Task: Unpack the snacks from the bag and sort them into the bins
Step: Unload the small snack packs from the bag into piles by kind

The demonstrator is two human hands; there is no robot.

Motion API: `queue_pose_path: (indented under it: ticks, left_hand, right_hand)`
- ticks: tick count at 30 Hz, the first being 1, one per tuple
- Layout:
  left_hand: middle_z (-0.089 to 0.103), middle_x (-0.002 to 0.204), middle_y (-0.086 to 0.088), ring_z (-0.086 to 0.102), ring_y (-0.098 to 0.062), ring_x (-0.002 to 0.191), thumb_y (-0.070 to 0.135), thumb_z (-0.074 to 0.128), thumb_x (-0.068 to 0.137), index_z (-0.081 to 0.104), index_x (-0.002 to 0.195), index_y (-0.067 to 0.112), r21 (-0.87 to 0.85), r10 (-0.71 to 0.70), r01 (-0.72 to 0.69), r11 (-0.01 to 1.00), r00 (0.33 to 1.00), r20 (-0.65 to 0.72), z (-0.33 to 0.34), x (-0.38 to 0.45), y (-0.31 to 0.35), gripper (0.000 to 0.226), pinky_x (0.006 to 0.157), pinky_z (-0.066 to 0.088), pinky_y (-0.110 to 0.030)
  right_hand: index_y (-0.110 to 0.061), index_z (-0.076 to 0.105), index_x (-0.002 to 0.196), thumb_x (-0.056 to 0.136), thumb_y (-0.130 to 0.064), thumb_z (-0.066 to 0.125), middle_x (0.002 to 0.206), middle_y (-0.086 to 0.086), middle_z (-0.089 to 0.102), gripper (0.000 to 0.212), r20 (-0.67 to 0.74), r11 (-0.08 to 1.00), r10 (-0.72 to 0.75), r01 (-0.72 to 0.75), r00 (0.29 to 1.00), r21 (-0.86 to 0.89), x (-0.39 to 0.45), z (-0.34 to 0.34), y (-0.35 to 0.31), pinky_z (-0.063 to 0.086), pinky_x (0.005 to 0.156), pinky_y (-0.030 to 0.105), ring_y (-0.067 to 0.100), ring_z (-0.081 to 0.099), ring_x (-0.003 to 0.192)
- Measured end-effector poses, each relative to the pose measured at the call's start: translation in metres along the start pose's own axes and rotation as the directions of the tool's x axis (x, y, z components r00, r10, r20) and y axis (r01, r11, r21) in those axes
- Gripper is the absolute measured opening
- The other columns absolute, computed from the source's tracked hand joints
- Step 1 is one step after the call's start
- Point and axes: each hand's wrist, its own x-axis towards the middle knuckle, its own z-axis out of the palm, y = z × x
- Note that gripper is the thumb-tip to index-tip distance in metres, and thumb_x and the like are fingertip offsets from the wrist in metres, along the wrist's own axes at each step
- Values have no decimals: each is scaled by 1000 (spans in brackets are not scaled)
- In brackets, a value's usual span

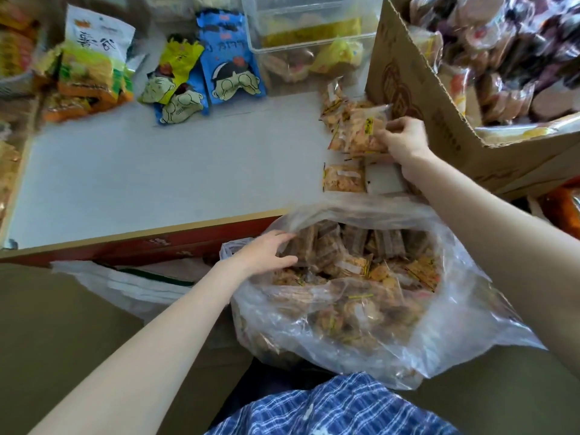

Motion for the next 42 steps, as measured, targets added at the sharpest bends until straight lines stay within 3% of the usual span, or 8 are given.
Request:
queue_pose_path:
  ticks: [4, 10, 16, 22, 28, 32, 36, 42]
  left_hand:
    - [30, 152, -4, 29, -20, 140, 38, 55, 91, 30, 146, 21, 5, -9, 9, 1000, 1000, -16, -8, -1, -2, 63, 114, 25, -33]
    - [30, 152, -2, 30, -17, 138, 33, 49, 96, 32, 146, 21, 16, 44, -43, 999, 995, -92, -16, 2, -4, 54, 109, 25, -27]
    - [31, 151, -3, 30, -18, 138, 29, 46, 97, 31, 145, 24, -7, 26, -27, 1000, 997, -79, -16, 9, -10, 51, 108, 24, -25]
    - [30, 152, -3, 28, -17, 139, 27, 45, 97, 31, 146, 24, 15, 29, -28, 1000, 996, -85, -21, 13, -11, 50, 110, 23, -28]
    - [29, 152, -3, 28, -19, 139, 19, 47, 96, 25, 148, 23, -58, 54, -62, 996, 990, -130, -12, 13, -5, 56, 108, 21, -23]
    - [28, 152, -3, 28, -20, 139, 13, 48, 93, 24, 148, 24, -88, 35, -50, 995, 987, -156, -5, 8, -8, 61, 111, 21, -28]
    - [24, 154, 5, 26, -15, 139, 21, 44, 93, 19, 149, 31, 147, -26, 57, 987, 979, -203, -1, -3, -17, 62, 111, 16, -40]
    - [27, 153, 4, 33, -21, 135, 22, 43, 94, 17, 148, 37, 144, -119, 150, 978, 972, -201, -10, -8, -27, 62, 108, 22, -41]
  right_hand:
    - [-9, 39, 130, 86, -7, 59, 112, 6, 55, 49, 32, 986, 98, -101, 995, 136, 50, 22, -34, 51, 92, 38, 20, 58, 97]
    - [-20, 37, 142, 93, -10, 43, 151, 12, 19, 50, 283, 750, -93, 254, 955, -610, 20, 36, 0, 29, 109, 38, 36, 28, 134]
    - [-13, 23, 149, 95, -8, 41, 158, 11, -1, 57, 387, 580, -11, 321, 922, -749, 46, 48, 5, 25, 111, 38, 37, 18, 140]
    - [-21, 20, 150, 94, -6, 41, 158, 13, -2, 61, 426, 625, 24, 319, 904, -712, 60, 45, -2, 23, 113, 37, 36, 12, 143]
    - [-8, 55, 128, 88, -6, 59, 130, 14, 48, 40, 493, 634, -435, 645, 753, -426, -42, 2, 20, 44, 95, 37, 30, 52, 114]
    - [-18, 46, 136, 91, -23, 60, 140, 4, 44, 47, 826, 430, -216, 811, 520, -397, -104, 0, 67, 39, 97, 29, 21, 45, 124]
    - [-16, 17, 149, 91, -23, 57, 154, 6, 18, 70, 800, 295, -83, 782, 594, -549, -117, 26, 93, 34, 105, 33, 25, 34, 134]
    - [-16, 45, 130, 81, -26, 67, 121, 2, 47, 54, 826, 412, -133, 788, 548, -457, -118, 20, 77, 48, 78, 37, 23, 58, 99]
